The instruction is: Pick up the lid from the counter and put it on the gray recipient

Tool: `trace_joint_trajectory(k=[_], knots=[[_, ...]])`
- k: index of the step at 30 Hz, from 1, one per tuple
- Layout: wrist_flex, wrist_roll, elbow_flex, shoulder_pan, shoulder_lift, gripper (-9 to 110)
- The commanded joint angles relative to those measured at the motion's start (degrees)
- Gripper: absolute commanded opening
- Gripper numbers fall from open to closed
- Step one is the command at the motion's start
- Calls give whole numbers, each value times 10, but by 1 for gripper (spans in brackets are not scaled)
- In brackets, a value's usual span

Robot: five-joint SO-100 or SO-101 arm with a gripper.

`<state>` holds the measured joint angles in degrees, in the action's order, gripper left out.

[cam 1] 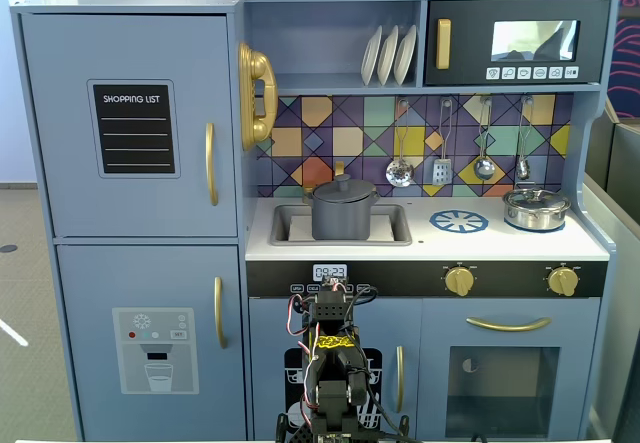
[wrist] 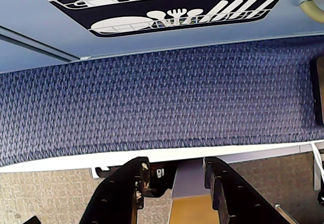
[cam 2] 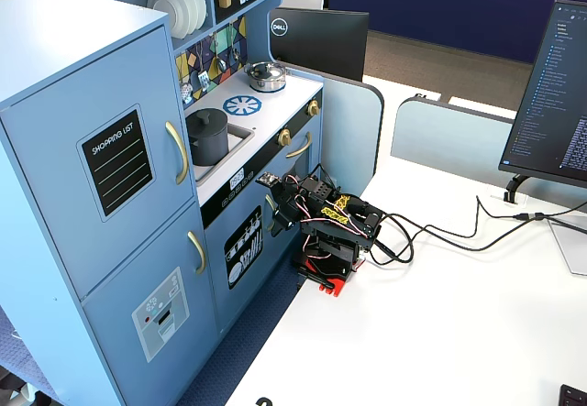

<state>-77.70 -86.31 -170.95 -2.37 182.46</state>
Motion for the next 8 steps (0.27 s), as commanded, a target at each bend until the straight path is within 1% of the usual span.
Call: trace_joint_trajectory(k=[1,8], knots=[[-99,-3,-11,3,-4,5],[-99,-3,-11,3,-4,6]])
